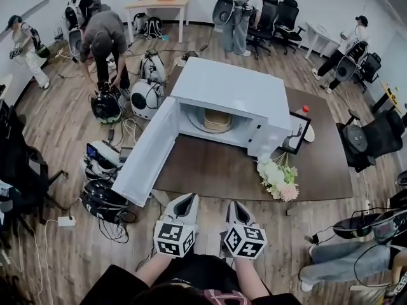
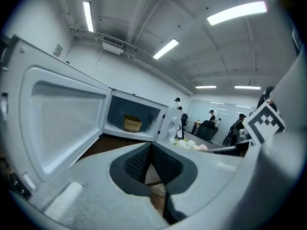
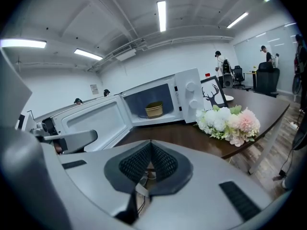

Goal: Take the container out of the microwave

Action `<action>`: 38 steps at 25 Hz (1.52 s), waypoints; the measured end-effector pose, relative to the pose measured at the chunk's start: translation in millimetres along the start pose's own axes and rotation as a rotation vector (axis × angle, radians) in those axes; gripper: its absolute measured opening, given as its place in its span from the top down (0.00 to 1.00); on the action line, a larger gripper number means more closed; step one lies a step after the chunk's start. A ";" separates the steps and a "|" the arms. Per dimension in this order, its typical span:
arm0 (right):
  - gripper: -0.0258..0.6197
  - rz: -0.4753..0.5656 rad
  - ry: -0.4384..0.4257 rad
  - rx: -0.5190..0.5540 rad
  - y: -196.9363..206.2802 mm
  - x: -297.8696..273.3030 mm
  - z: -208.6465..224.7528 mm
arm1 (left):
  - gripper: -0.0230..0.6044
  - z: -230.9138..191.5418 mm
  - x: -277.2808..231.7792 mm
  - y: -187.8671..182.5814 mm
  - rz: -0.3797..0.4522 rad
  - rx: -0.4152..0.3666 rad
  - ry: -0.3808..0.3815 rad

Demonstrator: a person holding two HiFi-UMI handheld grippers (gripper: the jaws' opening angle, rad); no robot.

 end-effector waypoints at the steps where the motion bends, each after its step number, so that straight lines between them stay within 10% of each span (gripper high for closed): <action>1: 0.95 0.001 0.006 -0.005 -4.8 -9.4 1.2 | 0.95 -4.7 -9.7 -4.3 -0.007 -0.012 0.004; 28: 0.95 -0.051 0.140 -0.034 -63.9 -153.0 3.4 | 0.95 -79.5 -120.3 -45.5 -0.071 0.027 0.043; 38: 0.72 -0.043 0.056 -0.005 -115.9 -216.6 15.4 | 0.95 -104.3 -148.4 -64.5 -0.069 0.006 -0.057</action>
Point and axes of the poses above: the fingertips, and each gripper's own axes: x backward along the fingers, z to its right, y out of its underside, the point moved 3 cm from there along x, backward along the fingers, and after that the axes turned 7 degrees about x, right-handed, at the moved point
